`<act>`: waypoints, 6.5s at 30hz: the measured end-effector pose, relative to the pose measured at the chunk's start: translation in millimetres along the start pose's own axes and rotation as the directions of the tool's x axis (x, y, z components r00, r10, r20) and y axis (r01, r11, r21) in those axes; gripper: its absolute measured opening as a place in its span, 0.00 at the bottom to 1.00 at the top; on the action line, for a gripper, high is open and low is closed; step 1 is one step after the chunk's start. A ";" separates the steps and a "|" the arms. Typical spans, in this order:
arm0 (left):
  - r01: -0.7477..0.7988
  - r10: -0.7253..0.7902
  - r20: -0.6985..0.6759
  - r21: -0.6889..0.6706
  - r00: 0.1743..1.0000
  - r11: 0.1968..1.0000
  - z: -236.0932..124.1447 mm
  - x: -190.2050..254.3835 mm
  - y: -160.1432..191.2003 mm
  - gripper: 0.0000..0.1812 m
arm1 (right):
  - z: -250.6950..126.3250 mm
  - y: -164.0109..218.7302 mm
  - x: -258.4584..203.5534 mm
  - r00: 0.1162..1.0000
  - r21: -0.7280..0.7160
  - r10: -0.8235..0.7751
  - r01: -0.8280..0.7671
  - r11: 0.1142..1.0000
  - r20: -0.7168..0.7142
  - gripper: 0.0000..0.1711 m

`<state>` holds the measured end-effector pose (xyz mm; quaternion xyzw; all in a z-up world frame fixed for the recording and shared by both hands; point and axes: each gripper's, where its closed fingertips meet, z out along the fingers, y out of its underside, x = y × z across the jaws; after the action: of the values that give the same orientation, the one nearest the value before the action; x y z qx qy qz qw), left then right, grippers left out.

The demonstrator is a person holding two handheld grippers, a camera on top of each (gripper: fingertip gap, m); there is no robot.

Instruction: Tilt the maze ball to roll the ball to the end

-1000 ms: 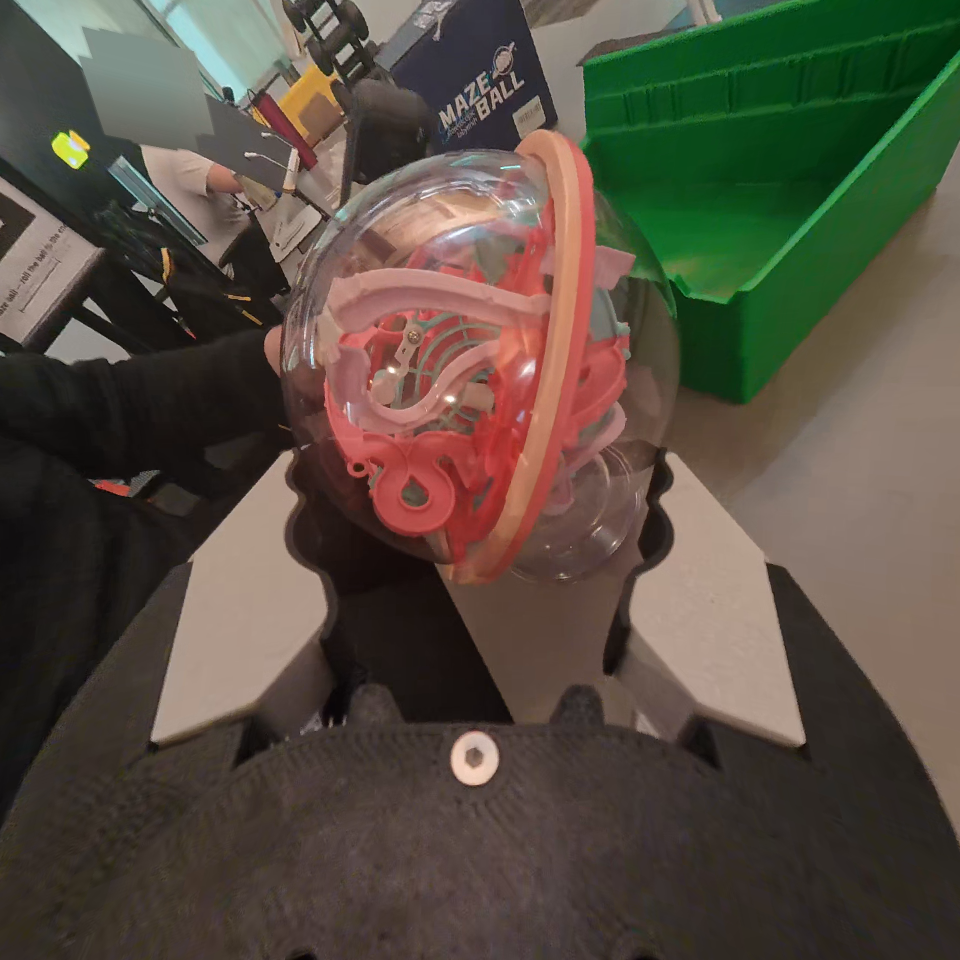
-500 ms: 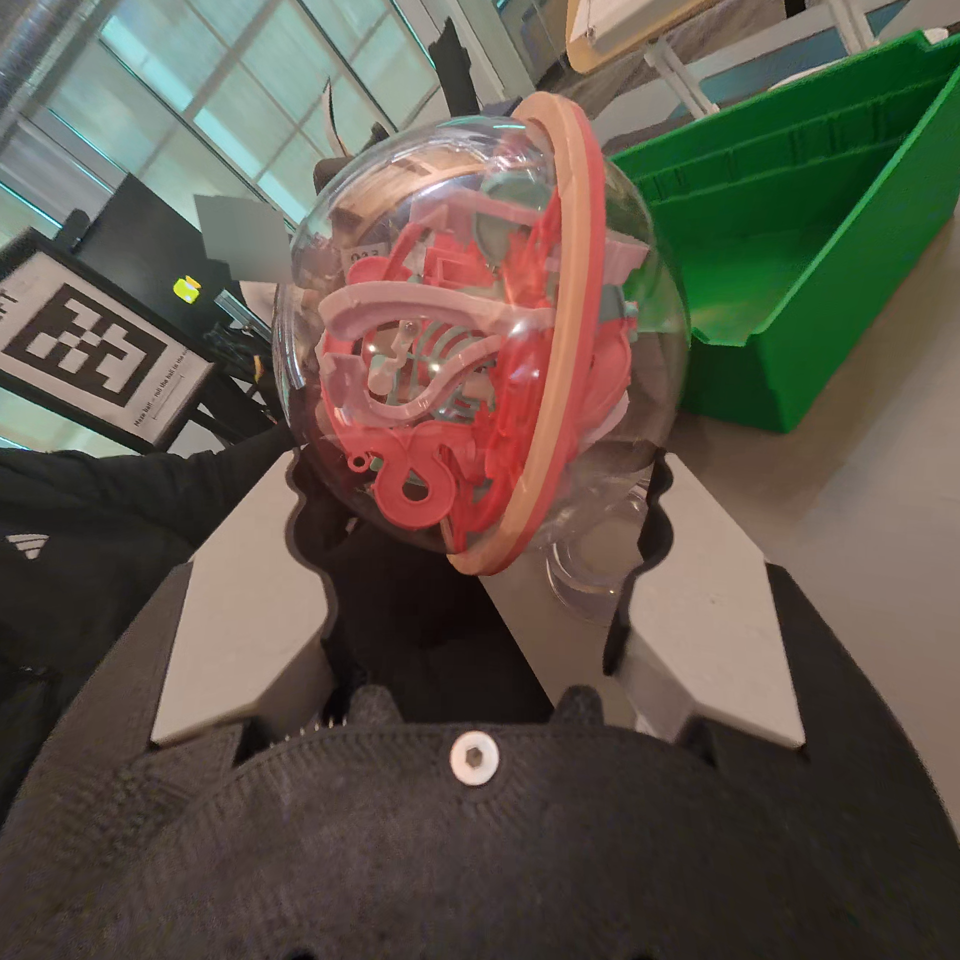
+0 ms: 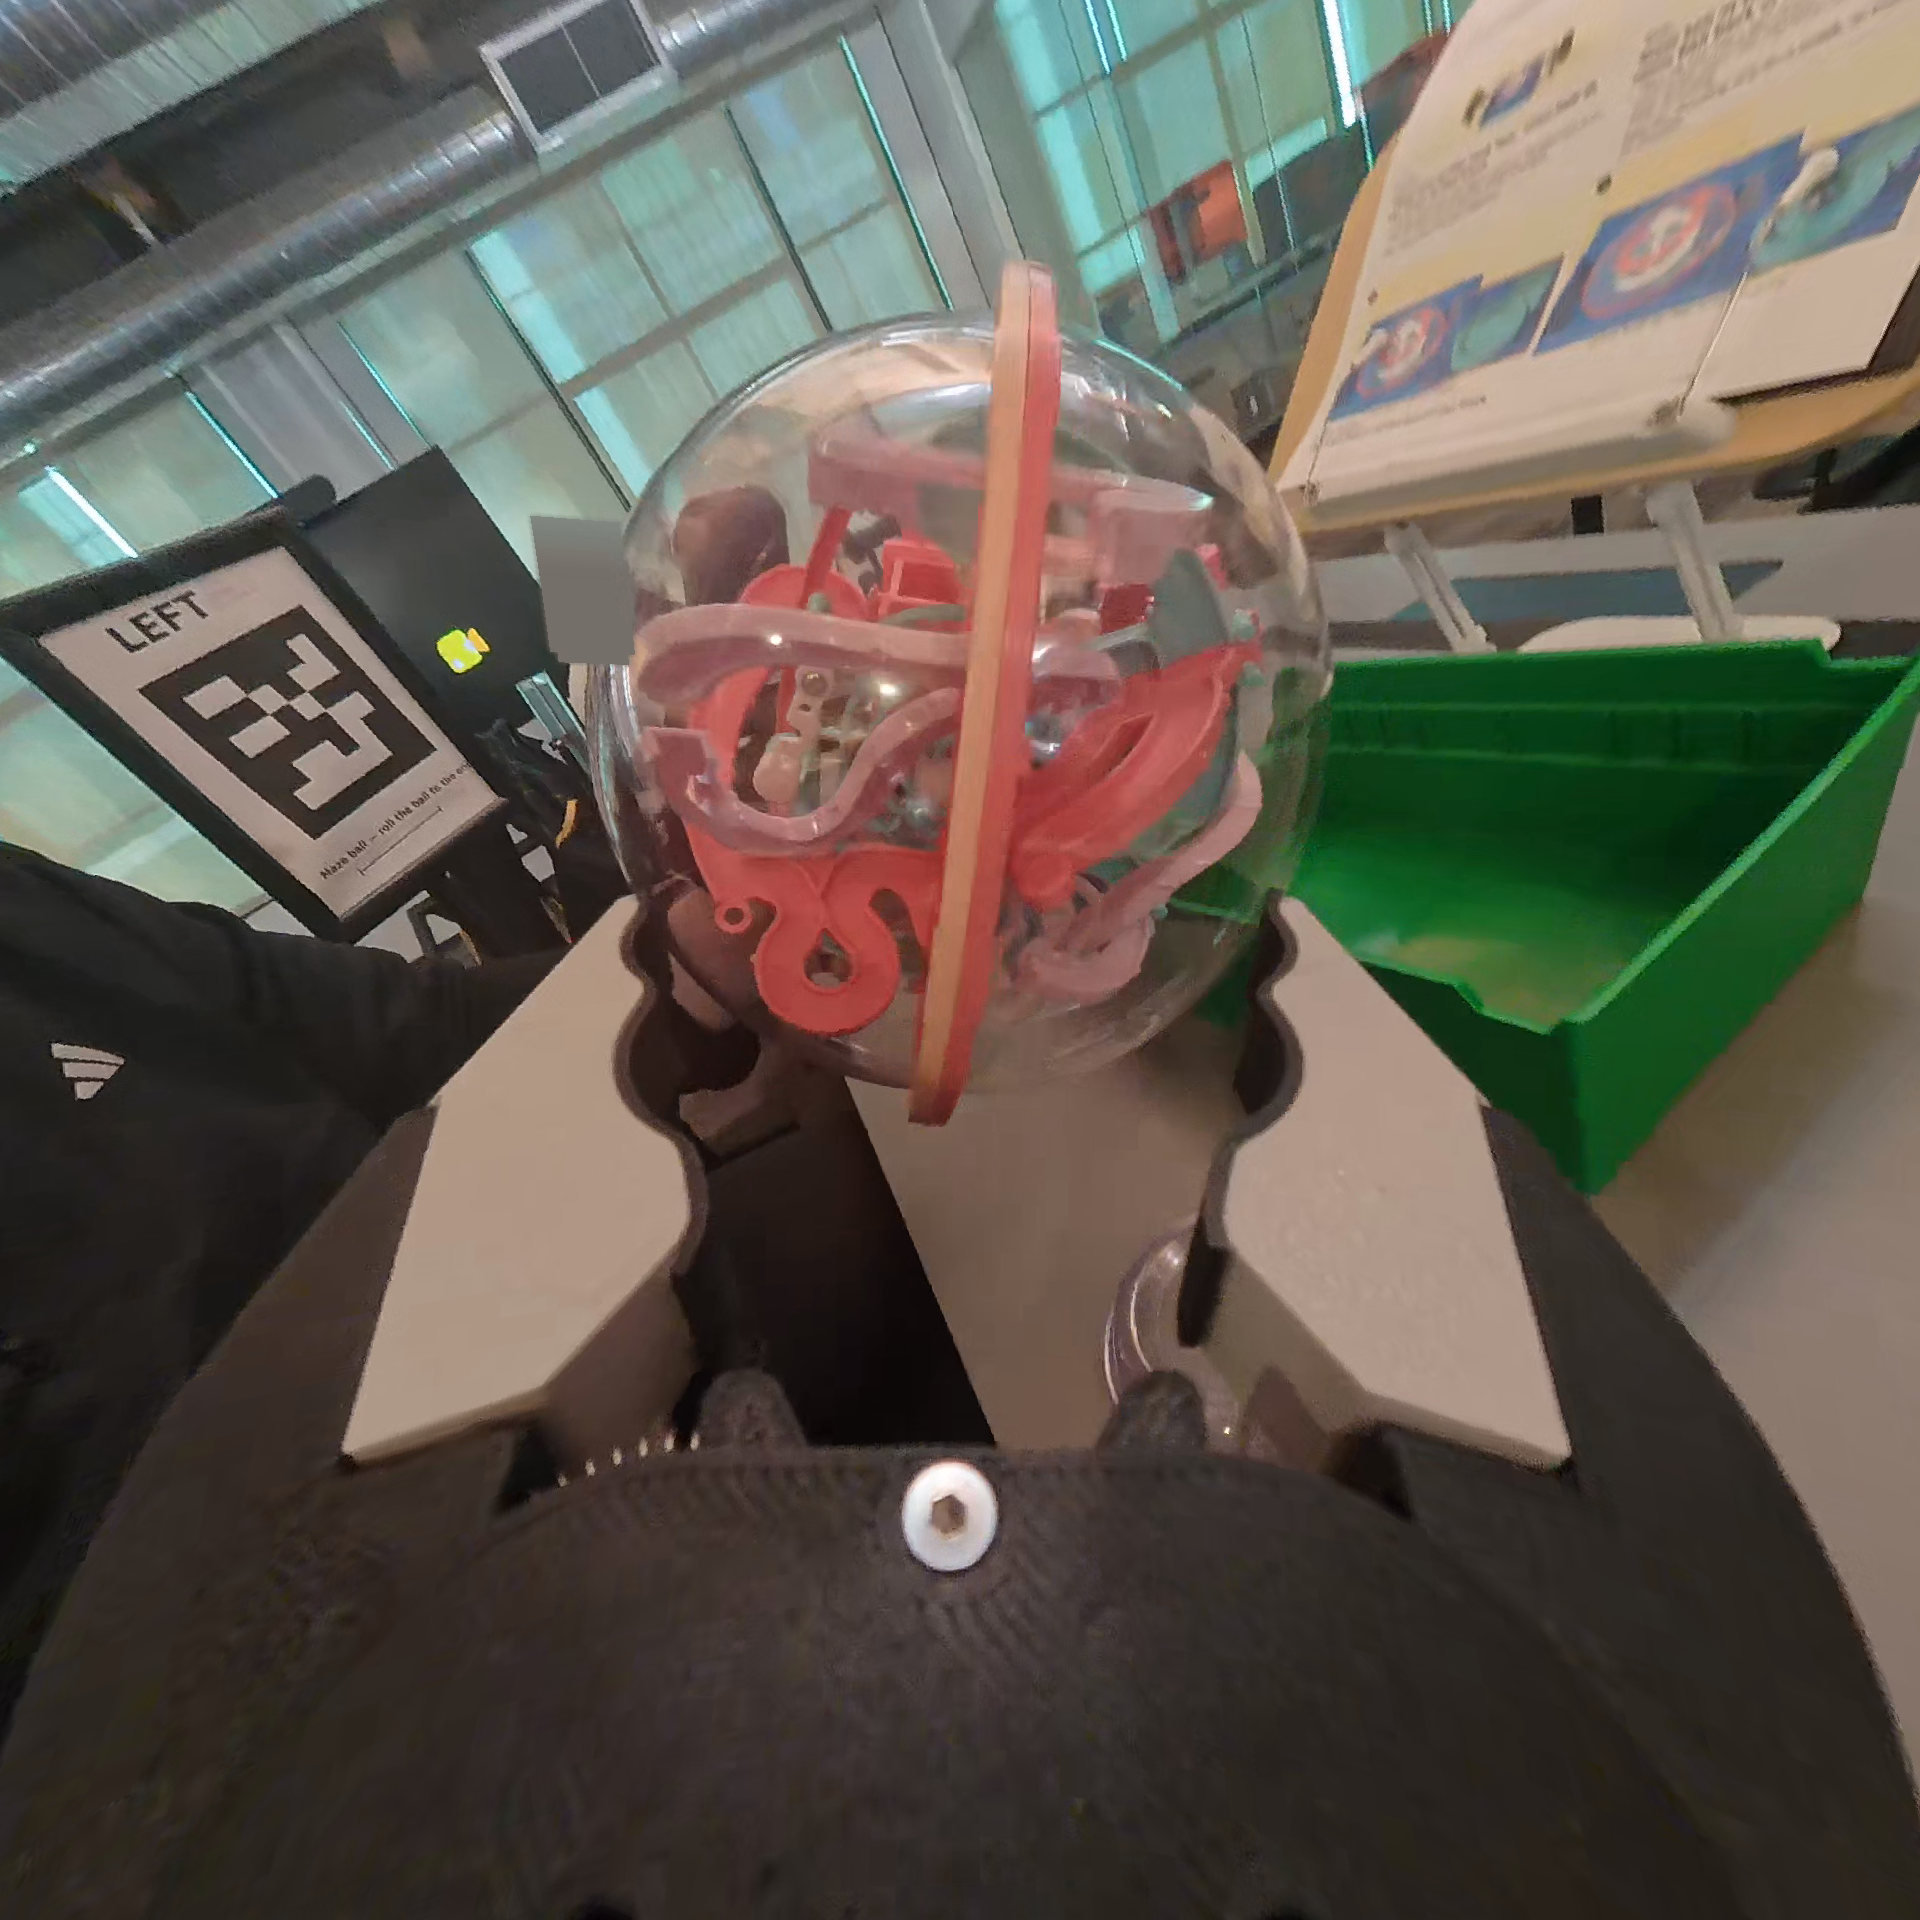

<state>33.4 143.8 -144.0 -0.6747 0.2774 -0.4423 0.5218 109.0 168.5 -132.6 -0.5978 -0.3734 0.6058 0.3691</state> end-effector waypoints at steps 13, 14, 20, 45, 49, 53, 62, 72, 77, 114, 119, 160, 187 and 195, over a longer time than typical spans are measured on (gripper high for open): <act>-0.075 0.081 -0.107 0.054 0.991 0.996 1.5 26.3 -8.9 0.43 | 32.7 21.1 -19.9 0.945 -0.164 -0.327 0.317 0.934 -0.036 0.47; -0.076 0.078 -0.114 0.018 0.990 0.997 8.9 29.2 -1.0 0.42 | 40.0 32.0 -17.9 0.947 -0.190 -0.321 0.311 0.931 -0.021 0.35; 0.007 -0.009 0.028 0.057 1.000 0.998 11.6 -15.7 50.3 0.18 | 51.6 75.3 27.4 0.922 -0.300 -0.352 0.295 0.907 -0.161 0.44; 0.653 -0.666 -0.035 -0.161 0.745 0.740 0.5 -23.5 139.4 0.73 | 43.6 128.4 44.9 0.991 -0.405 0.049 -0.096 0.909 -0.126 0.85; 0.605 -0.614 -0.054 -0.122 0.788 0.787 1.0 -17.6 133.4 0.75 | 48.5 113.9 35.8 0.993 -0.355 -0.082 0.046 0.934 -0.089 0.85; 0.465 -0.469 -0.031 -0.091 0.883 0.881 -1.3 -14.9 119.3 0.77 | 51.3 101.7 23.2 0.959 -0.310 -0.278 0.247 0.918 -0.058 0.86; 0.146 -0.146 -0.005 0.028 0.989 0.989 -4.3 1.4 78.8 0.80 | 50.5 72.7 -11.1 0.795 -0.240 -0.603 0.574 0.783 -0.068 0.85; 0.188 -0.158 -0.212 0.126 0.964 0.974 -7.0 39.9 43.3 0.87 | 57.5 36.6 -73.0 0.548 -0.212 -0.835 0.811 0.545 -0.048 0.85; 0.203 -0.147 -0.341 0.135 0.928 0.970 -10.2 63.3 35.4 0.87 | 60.1 24.3 -104.6 0.506 -0.177 -0.862 0.847 0.501 -0.021 0.85; -0.513 0.533 -0.023 0.239 0.846 0.825 -16.1 119.9 -30.9 0.86 | -13.3 -48.8 -159.5 0.860 0.441 -0.484 0.502 0.744 -0.161 0.23; -0.363 0.400 -0.080 0.288 0.913 0.886 -19.8 118.1 -41.3 0.87 | -5.2 -40.5 -174.9 0.761 0.379 -0.623 0.638 0.670 -0.180 0.04; -0.534 0.664 -0.079 0.528 0.744 0.660 -46.4 189.1 -80.8 0.78 | -17.0 -61.4 -190.5 0.878 0.466 -0.461 0.463 0.754 -0.127 0.00; -0.274 0.539 -0.116 0.761 0.834 0.588 -86.5 178.0 -136.4 0.31 | 14.5 -54.6 -246.4 0.358 0.282 -0.849 0.923 0.261 -0.387 0.27; -0.313 0.665 -0.134 0.803 0.735 0.507 -93.9 220.1 -152.1 0.20 | -6.5 -66.0 -279.6 0.301 0.410 -0.868 0.903 0.127 -0.394 0.23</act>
<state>36.9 -37.4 74.0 -0.1793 0.3656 -0.4790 0.7777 119.1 -51.7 51.7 -0.1364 -0.4426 0.3293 0.8228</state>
